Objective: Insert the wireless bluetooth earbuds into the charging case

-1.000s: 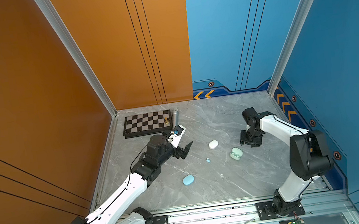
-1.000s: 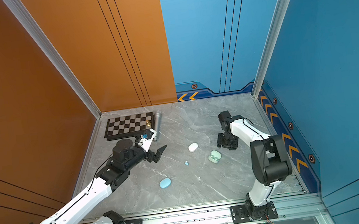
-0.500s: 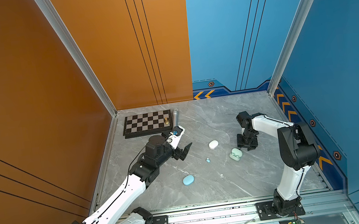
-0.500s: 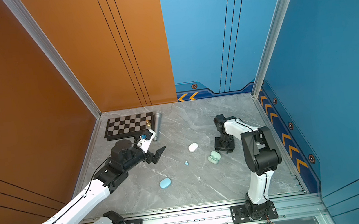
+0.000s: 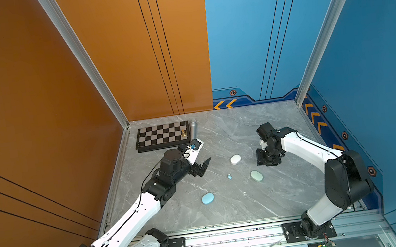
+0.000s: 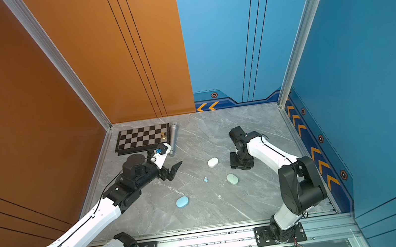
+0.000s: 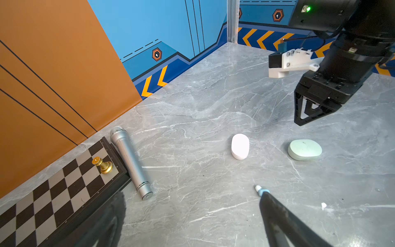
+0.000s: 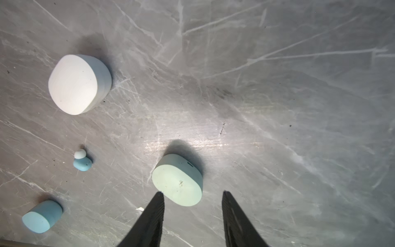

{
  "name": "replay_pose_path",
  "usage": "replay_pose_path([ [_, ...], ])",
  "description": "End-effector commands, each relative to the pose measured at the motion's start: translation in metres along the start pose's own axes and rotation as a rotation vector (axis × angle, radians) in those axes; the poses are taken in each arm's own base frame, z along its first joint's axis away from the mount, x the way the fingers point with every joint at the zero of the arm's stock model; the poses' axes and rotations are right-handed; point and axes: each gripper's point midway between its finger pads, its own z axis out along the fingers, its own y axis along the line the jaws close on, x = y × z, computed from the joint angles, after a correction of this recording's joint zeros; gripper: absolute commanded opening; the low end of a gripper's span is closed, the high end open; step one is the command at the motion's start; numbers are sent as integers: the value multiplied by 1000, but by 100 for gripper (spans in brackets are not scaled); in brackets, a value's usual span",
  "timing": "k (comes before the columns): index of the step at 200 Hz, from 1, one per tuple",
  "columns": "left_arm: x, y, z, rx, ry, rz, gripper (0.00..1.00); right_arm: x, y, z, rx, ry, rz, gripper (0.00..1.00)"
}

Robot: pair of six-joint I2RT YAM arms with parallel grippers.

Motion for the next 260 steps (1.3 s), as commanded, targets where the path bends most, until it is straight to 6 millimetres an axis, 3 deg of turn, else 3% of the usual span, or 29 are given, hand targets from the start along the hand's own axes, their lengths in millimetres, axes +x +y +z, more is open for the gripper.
replay_pose_path([
  [1, -15, 15, -12, -78, -30, -28, 98, 2, 26, -14, -82, -7, -110, 46],
  [28, -15, 45, -29, -246, -56, -184, 98, 14, 113, -45, -275, -160, -617, 46],
  [55, -7, 47, -46, -230, -67, -218, 98, 53, 170, -46, -453, -235, -1039, 47],
  [87, 11, 43, -68, -228, 5, -224, 98, 111, 208, -25, -600, -227, -1509, 51],
  [138, 29, 56, -118, -364, 33, -257, 98, 124, 242, 17, -449, -168, -1680, 51],
  [156, 30, 61, -130, -405, 30, -266, 98, 115, 248, 18, -341, -182, -1584, 51],
  [181, 29, 63, -138, -423, 33, -282, 98, 93, 247, 8, -241, -159, -1204, 51],
  [217, 30, 59, -145, -407, 27, -293, 98, 88, 237, -2, -215, -22, -634, 53],
  [238, 32, 53, -155, -385, 5, -285, 99, 93, 237, -1, -203, 37, -422, 54],
  [260, 31, 47, -174, -371, -38, -272, 99, 80, 248, -13, -211, 29, -306, 59],
])
